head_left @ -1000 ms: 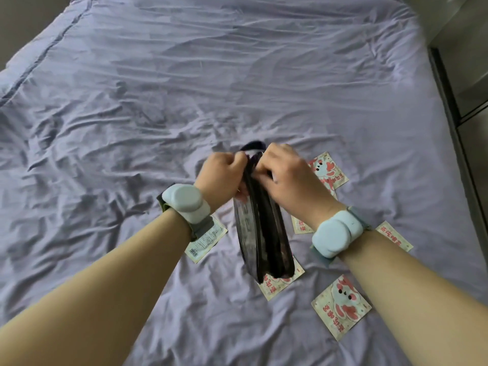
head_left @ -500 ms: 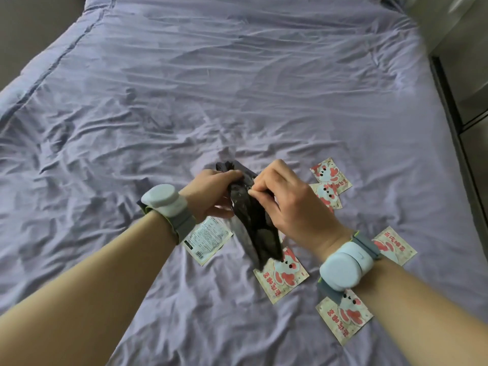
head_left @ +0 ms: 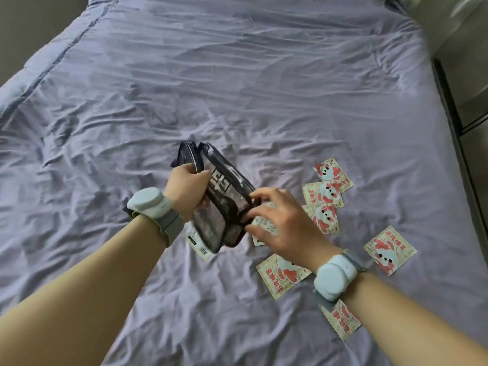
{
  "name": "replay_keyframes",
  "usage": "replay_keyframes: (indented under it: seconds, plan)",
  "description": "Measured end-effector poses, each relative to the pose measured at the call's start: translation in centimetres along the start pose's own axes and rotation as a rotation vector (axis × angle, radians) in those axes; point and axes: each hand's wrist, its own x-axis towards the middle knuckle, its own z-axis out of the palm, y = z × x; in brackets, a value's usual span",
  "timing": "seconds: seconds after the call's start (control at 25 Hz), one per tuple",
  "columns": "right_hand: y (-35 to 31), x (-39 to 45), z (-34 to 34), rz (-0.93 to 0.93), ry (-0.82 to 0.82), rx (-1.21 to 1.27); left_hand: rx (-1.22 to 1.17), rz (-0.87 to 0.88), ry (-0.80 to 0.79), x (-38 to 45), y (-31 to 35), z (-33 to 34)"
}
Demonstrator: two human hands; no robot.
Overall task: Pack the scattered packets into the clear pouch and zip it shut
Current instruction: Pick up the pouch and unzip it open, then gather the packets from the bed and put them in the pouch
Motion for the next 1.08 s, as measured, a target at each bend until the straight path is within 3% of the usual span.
replay_keyframes:
  seconds: [0.08, 0.16, 0.2, 0.36, 0.44, 0.56, 0.76, 0.84, 1.0, 1.08]
  plan:
    - [2.9, -3.1, 0.3, 0.357, 0.082, 0.183, 0.069, 0.113, 0.009, -0.1, -0.4, -0.2]
    - [6.8, -6.6, 0.7, 0.702, 0.161, 0.188, 0.123, 0.221, 0.021, -0.7, -0.2, 0.1]
    - [8.9, -8.5, 0.9, 0.866, 0.116, 0.156, 0.149, 0.26, 0.025, -1.1, 0.0, 0.5]
    - [15.7, -16.8, 2.7, 1.293, -0.423, 0.102, 0.177, 0.289, 0.047, -1.7, -0.3, 2.6]
    - [17.4, -20.5, 3.8, 1.358, -0.548, 0.077, 0.184, 0.291, 0.034, -2.2, -0.4, 4.2]
    - [17.8, -23.0, 5.0, 1.336, -0.585, -0.006, 0.19, 0.326, 0.025, -3.1, 0.0, 6.8]
    - [17.5, -22.5, 3.5, 1.165, -0.604, 0.192, 0.299, 0.345, 0.022, -4.8, 0.2, 11.8]
    - [17.7, -21.2, 2.7, 1.115, -0.487, 0.29, 0.31, 0.34, 0.015, -5.4, -0.2, 13.7]
    - [20.3, -19.4, 0.6, 1.101, 0.133, 0.589, 0.317, 0.323, 0.004, -6.5, -1.0, 16.8]
    - [22.5, -18.4, -1.3, 1.123, 0.32, 0.696, 0.312, 0.329, 0.003, -6.9, -1.4, 18.0]
